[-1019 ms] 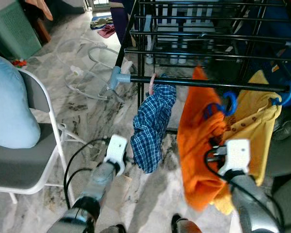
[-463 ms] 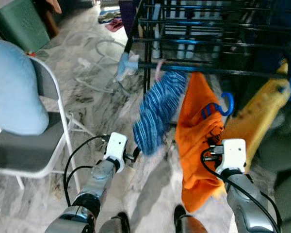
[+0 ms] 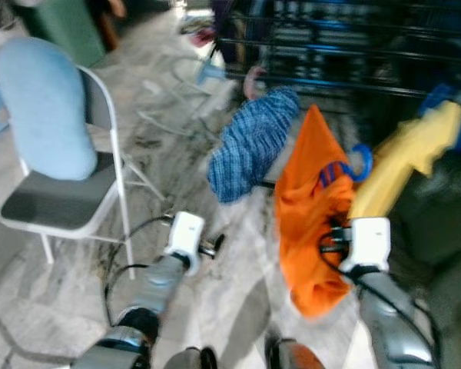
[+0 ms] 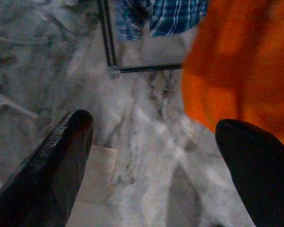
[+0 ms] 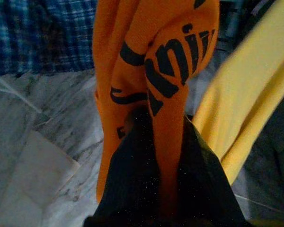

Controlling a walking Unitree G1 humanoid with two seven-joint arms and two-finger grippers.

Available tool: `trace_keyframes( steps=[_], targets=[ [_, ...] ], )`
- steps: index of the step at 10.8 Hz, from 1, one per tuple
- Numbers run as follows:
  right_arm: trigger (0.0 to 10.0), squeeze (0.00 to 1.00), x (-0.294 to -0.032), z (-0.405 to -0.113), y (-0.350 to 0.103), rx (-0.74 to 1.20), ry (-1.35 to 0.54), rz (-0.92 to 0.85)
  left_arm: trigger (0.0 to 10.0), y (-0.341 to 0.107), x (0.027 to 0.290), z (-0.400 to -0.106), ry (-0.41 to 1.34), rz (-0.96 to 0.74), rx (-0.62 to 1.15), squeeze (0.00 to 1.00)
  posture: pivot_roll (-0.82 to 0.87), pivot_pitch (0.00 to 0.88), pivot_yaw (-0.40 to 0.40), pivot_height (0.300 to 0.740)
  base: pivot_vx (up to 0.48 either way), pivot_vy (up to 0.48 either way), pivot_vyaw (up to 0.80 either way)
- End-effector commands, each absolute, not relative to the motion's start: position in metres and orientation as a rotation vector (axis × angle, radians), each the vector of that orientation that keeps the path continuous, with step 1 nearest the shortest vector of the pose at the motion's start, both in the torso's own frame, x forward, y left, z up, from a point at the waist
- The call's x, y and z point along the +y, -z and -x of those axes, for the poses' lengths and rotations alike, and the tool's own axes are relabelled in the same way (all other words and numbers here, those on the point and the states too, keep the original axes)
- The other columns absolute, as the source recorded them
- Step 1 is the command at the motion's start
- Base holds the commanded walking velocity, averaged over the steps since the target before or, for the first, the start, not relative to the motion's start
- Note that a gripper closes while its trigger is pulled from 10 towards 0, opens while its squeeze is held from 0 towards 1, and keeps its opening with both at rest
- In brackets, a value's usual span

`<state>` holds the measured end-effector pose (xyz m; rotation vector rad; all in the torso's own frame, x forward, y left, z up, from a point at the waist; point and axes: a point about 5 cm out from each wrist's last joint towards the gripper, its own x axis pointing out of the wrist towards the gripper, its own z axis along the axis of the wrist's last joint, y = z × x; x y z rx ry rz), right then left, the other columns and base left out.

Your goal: Hang hanger

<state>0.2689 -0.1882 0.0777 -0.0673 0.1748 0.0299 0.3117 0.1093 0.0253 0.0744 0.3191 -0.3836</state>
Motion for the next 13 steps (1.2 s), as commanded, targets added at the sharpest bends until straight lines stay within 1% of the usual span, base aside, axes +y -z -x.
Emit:
trace_keyframes(
  steps=[1, 5, 6, 7, 9, 11, 13],
  targets=[
    [10.0, 0.00, -0.187, -0.270, -0.082, 0.153, -0.036, 0.071, 10.0, -0.022, 0.110, -0.310, 0.382, -0.071, 0.336, 0.00, -0.22, 0.148, 0.094, 0.740, -0.330, 0.000, 0.00],
    [10.0, 0.00, -0.185, -0.272, -0.083, 0.153, -0.053, 0.066, 10.0, -0.021, 0.112, -0.309, 0.372, -0.075, 0.345, 0.00, -0.22, 0.141, 0.080, 0.740, -0.343, 0.000, 0.00],
    [10.0, 0.00, -0.182, -0.272, -0.084, 0.149, -0.061, 0.055, 10.0, -0.021, 0.115, -0.310, 0.357, -0.074, 0.341, 0.00, -0.22, 0.141, 0.078, 0.740, -0.368, 0.000, 0.00],
    [10.0, 0.00, -0.179, -0.270, -0.084, 0.149, -0.070, 0.043, 10.0, -0.029, 0.124, -0.315, 0.309, -0.061, 0.301, 0.00, -0.22, 0.140, 0.067, 0.740, -0.304, 0.000, 0.00],
    [10.0, 0.00, -0.170, -0.264, -0.078, 0.157, -0.097, 0.039, 10.0, -0.062, 0.151, -0.331, 0.138, -0.048, 0.110, 0.00, -0.20, 0.142, 0.056, 0.740, 0.000, 0.000, 0.00],
    [10.0, 0.00, -0.169, -0.259, -0.071, 0.177, -0.096, 0.025, 10.0, -0.066, 0.152, -0.329, 0.127, -0.011, 0.080, 0.00, -0.16, 0.131, 0.038, 0.740, 0.000, 0.000, 0.00],
    [10.0, 0.00, -0.158, -0.266, -0.071, 0.183, -0.128, 0.014, 10.0, -0.060, 0.148, -0.323, 0.166, 0.003, 0.111, 0.00, -0.15, 0.130, 0.051, 0.740, 0.000, 0.450, -0.21]
  ],
)
